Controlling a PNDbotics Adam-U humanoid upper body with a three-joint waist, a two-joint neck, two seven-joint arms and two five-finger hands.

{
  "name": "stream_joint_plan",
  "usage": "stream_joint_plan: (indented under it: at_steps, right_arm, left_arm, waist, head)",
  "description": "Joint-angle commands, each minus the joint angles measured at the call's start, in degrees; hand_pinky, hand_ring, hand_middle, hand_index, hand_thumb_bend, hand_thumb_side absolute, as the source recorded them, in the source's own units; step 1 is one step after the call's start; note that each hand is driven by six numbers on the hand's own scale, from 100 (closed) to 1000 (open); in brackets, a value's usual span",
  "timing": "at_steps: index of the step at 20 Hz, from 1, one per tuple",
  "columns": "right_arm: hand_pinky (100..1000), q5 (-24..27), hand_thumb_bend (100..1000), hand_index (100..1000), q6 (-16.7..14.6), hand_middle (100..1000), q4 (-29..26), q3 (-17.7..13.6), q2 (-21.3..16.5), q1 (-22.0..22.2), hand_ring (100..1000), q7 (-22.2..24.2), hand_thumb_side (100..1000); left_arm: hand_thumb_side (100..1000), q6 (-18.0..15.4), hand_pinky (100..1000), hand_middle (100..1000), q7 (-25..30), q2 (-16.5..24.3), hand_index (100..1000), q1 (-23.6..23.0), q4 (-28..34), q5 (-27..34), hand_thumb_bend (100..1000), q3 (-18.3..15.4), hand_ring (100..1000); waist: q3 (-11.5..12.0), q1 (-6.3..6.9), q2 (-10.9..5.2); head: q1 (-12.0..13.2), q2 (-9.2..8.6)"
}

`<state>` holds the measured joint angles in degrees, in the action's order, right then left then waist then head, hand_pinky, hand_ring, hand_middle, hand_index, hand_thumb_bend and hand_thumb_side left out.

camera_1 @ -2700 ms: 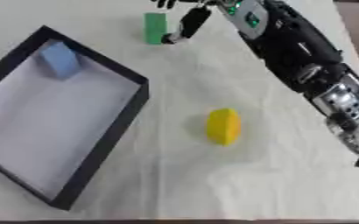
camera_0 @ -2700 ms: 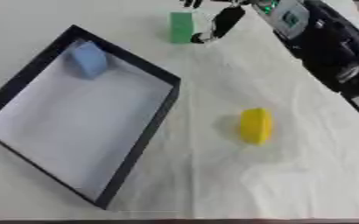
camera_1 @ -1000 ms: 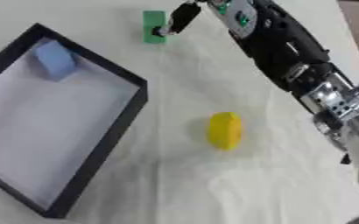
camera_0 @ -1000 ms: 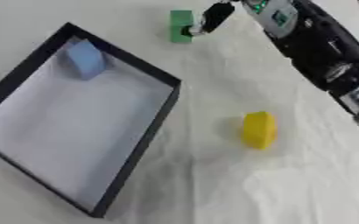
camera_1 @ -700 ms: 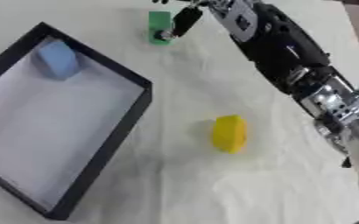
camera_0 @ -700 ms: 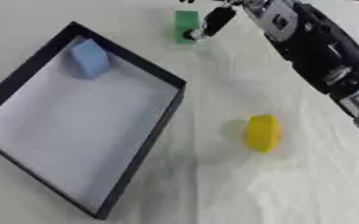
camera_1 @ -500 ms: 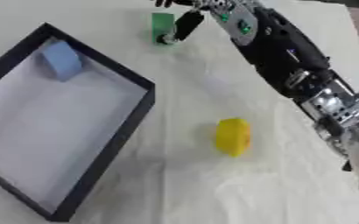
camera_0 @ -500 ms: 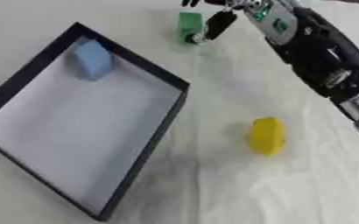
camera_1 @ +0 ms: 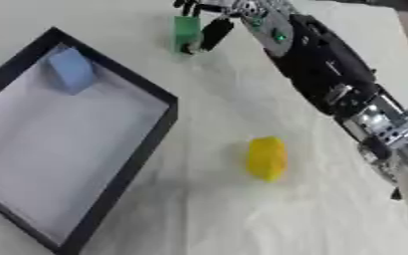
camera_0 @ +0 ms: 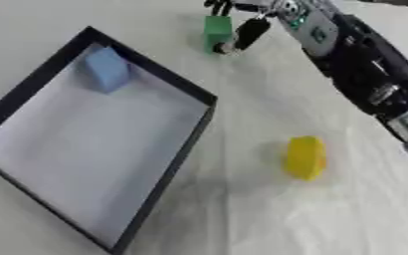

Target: Pick up objects on the table and place them in the box.

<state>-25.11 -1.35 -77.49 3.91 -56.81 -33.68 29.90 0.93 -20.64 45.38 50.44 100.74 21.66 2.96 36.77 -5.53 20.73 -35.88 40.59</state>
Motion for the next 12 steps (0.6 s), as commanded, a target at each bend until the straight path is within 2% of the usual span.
stream_joint_plan:
  at_steps: [1, 7, 12]
  right_arm:
    - [923, 0.47, 320, 913, 0.55, 754, -0.09, -0.78, -1.64, -0.47, 734, 0.2, 316]
    - [855, 2.18, 238, 841, 1.42, 662, -0.86, -0.71, -1.72, -0.5, 638, -0.23, 297]
    - [843, 4.01, 160, 808, 2.1, 630, -2.71, -0.61, -2.24, -0.46, 615, -0.92, 288]
  left_arm:
    - [556, 0.16, 853, 806, -0.08, 2.32, 823, 0.67, 0.69, -0.07, 140, -0.97, 713]
    - [559, 0.21, 854, 806, -0.18, 2.45, 822, 0.35, 0.66, -0.09, 136, -1.07, 712]
    - [557, 0.22, 854, 807, -0.13, 2.58, 822, -0.03, 0.51, -0.14, 135, -1.06, 712]
  waist:
    - [0.08, -0.39, -0.01]
    - [-0.03, -0.37, -0.05]
    - [-0.46, -0.1, -0.56]
  head:
    - [0.15, -0.68]
    - [0.35, -0.45]
    - [0.55, 0.2]
